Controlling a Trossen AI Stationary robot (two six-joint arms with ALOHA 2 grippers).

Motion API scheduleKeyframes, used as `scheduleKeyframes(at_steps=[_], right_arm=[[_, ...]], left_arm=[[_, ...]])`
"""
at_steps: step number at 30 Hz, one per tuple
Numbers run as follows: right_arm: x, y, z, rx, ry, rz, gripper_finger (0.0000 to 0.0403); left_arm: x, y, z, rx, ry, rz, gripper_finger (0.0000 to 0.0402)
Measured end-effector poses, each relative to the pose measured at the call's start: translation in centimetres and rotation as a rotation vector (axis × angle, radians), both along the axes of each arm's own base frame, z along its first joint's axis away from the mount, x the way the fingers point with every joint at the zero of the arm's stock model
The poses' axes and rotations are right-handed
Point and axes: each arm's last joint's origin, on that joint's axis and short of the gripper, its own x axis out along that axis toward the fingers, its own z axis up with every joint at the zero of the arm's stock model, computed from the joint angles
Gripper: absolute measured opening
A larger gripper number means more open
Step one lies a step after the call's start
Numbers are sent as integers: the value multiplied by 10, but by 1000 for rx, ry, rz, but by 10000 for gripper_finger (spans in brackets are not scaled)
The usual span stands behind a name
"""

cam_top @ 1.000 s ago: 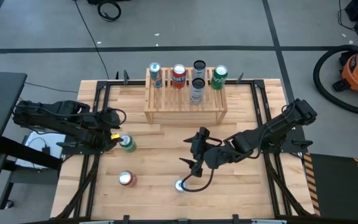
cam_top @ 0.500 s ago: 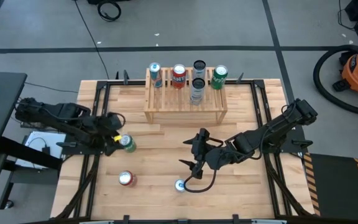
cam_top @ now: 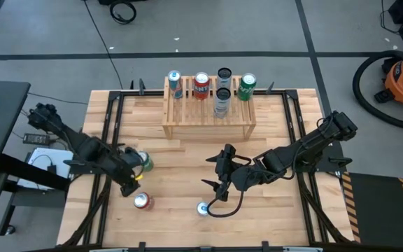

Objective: Place canned beverage on shelf
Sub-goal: Put the red soda can on the shelf aligned with the other red soda can

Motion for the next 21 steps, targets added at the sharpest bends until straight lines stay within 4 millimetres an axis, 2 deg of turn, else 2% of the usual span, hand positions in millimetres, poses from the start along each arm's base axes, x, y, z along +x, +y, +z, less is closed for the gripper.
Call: scheduleKeyframes(at_steps=[4,12,21], right_arm=[[0,0,0,-4,1,1,352],[0,0,0,6,8,21,352],[0,2,-1,32,19,61,352]], left_arm=[[6,-18,-10,1,46,2,314],[23,-55,-22,-85,-6,-45,314],[27,-70,-41,-21,77,-60,314]])
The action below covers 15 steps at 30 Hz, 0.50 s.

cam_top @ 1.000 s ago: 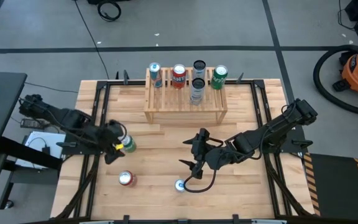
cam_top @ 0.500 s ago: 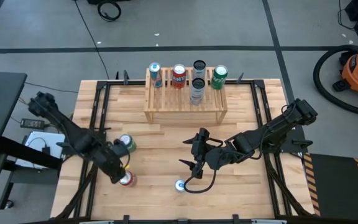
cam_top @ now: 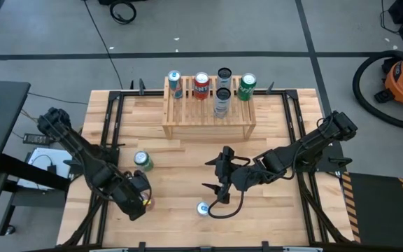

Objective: Place canned beverage on shelf
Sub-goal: Put the red soda can on the shelf aligned with the other red soda can

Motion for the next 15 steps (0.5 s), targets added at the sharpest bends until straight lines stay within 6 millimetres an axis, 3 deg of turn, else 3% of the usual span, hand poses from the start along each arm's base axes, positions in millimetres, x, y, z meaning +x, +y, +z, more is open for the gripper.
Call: scheduleKeyframes(at_steps=[8,15], right_arm=[[0,2,0,27,14,48,352],[0,2,0,28,15,52,352]], left_arm=[[3,-3,-2,-1,15,30,314],[6,-7,18,-50,-31,-11,314]])
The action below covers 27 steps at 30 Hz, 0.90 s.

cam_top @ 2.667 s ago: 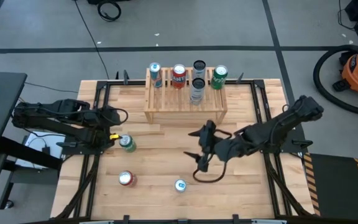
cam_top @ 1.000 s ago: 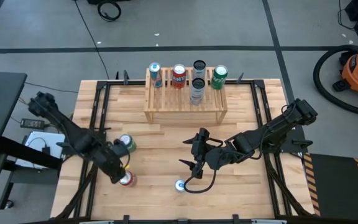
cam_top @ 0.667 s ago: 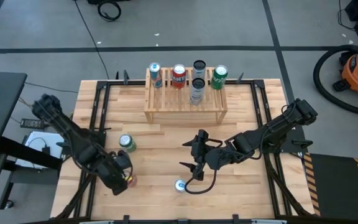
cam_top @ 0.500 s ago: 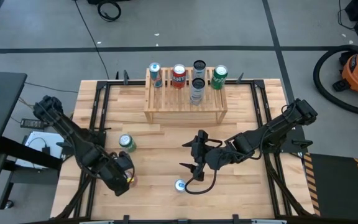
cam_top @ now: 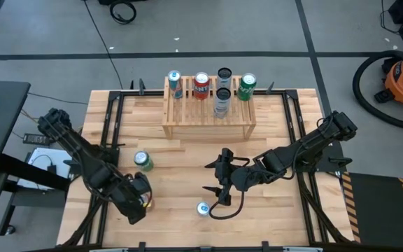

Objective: Place canned beverage on shelf
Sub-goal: Put the red soda can on the shelf aligned with the other red soda can

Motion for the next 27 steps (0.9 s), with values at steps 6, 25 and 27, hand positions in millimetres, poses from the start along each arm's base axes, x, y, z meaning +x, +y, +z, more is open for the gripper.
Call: scheduleKeyframes(at_steps=[6,25,27], right_arm=[[0,0,0,14,-1,-7,352],[1,0,1,54,-20,-24,352],[1,1,2,57,-24,-24,352]], left_arm=[[4,-1,15,39,-98,-49,314],[7,2,17,77,-131,-14,314],[7,2,17,71,-128,-2,314]])
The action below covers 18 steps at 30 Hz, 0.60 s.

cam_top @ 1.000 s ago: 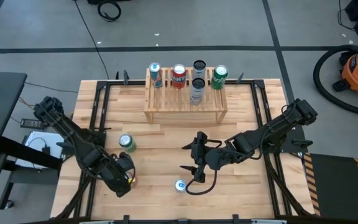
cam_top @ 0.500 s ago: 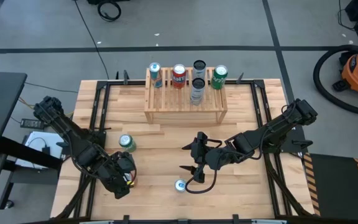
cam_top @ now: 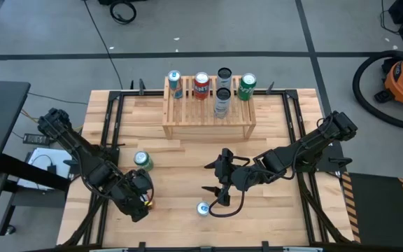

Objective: Place canned beverage on shelf
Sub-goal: Put the red soda can on the shelf aligned with the other red soda can

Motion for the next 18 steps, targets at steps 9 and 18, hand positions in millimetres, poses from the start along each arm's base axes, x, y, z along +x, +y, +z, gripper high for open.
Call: scheduleKeyframes(at_steps=[9,18], right_arm=[[0,0,0,0,0,0,352],[0,0,0,0,0,0,352]], left_arm=[[-1,1,0,-9,20,24,314],[-4,2,-2,-36,75,121,314]])
